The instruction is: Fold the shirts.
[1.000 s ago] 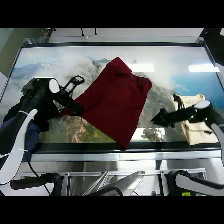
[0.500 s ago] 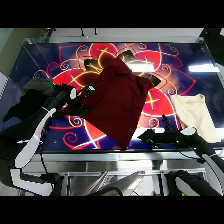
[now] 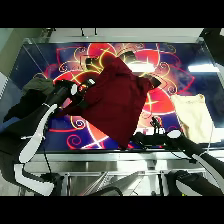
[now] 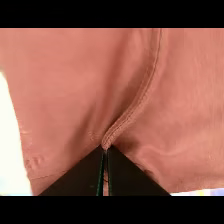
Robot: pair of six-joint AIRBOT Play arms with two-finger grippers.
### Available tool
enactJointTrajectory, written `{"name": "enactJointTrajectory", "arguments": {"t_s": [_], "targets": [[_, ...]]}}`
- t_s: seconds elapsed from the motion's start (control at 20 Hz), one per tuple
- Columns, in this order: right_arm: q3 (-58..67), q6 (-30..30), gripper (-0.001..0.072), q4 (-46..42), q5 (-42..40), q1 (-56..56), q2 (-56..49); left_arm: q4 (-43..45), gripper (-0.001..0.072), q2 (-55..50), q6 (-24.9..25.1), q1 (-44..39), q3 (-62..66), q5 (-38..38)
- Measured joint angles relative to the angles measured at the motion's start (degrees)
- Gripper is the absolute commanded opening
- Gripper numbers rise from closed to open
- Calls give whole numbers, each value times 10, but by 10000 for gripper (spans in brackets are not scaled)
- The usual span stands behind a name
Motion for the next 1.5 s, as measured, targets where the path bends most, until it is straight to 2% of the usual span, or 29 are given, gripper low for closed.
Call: {"name": "enactJointTrajectory", "arguments": {"t_s": [0.25, 0.3, 0.35, 0.4, 0.5, 0.9, 0.95, 1.1, 1.2, 1.25, 1.3, 1.35, 1.4, 1.5], "targets": [[-1, -31, 416, 34, -38, 10, -8, -29, 11, -1, -7, 13, 39, -19], [-1, -35, 393, 38, -46, 11, -9, -38, 10, -1, -11, 19, 42, -21], [-1, -40, 310, 42, -52, 11, -9, -44, 10, -1, -14, 27, 44, -21], [-1, -43, 308, 43, -59, 12, -10, -54, 10, -1, -18, 37, 47, -23], [-1, -45, 416, 53, -66, 16, -10, -85, 10, -1, -28, 63, 55, -25], [0, -50, 418, 103, -96, 99, -31, -270, 10, -4, -42, 231, 102, -19], [1, -52, 418, 121, -100, 112, -43, -282, 10, -6, -43, 247, 104, -18], [1, -81, 418, 252, -81, 138, -82, -303, 11, -14, -43, 285, 106, -19], [3, -119, 414, 266, -45, 148, -98, -309, 10, -18, -43, 302, 107, -20], [5, -136, 325, 267, -36, 150, -102, -312, 10, -19, -43, 308, 107, -20], [7, -151, 129, 267, -35, 152, -106, -312, 10, -20, -43, 314, 107, -19], [10, -158, 46, 264, -47, 154, -108, -315, 10, -21, -43, 319, 107, -19], [13, -166, 19, 264, -50, 155, -108, -316, 10, -21, -43, 324, 107, -20], [23, -184, 19, 267, -80, 150, -100, -327, 10, -17, -43, 336, 107, -27]]}}
